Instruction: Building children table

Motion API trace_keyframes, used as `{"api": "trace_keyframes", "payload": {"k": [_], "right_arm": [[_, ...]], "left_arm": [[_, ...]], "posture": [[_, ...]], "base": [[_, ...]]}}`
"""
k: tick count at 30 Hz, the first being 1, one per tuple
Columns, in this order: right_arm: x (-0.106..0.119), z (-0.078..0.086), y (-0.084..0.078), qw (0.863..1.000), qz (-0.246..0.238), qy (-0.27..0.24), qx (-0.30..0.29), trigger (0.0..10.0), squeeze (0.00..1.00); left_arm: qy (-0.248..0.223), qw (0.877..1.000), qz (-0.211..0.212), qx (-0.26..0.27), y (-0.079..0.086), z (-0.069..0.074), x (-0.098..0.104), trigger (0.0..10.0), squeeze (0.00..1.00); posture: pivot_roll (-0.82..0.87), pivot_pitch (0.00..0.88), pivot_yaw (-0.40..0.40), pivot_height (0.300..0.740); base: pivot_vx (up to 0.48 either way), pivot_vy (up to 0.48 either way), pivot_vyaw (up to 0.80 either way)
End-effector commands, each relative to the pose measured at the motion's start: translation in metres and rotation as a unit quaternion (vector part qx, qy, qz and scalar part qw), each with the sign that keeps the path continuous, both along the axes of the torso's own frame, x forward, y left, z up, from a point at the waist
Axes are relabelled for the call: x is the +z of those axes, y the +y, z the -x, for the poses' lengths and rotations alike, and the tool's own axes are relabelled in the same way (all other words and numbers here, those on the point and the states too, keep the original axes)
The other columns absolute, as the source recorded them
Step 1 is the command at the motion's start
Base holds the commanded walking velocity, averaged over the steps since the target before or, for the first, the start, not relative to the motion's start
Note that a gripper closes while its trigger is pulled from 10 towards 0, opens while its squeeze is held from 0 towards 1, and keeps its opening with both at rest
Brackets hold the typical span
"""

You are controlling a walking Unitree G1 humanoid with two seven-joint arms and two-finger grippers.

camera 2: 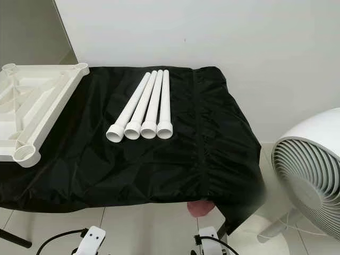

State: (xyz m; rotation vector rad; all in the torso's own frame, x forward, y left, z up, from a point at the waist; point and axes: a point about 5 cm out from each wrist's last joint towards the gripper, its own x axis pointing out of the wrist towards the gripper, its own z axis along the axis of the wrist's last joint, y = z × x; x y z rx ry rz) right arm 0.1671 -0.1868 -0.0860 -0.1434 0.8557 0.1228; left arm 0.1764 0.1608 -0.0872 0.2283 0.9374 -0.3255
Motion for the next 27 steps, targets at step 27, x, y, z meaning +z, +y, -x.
{"api": "trace_keyframes", "payload": {"k": [27], "right_arm": [[-0.0025, 0.0055, -0.0041, 0.999, 0.03, 0.012, 0.012, 10.0, 0.0]], "left_arm": [[0.021, 0.999, -0.04, 0.029, 0.0091, 0.0111, -0.0059, 10.0, 0.0]], "posture": [[-0.06, 0.0, 0.04, 0.74]], "base": [[0.0, 0.123, 0.0]]}}
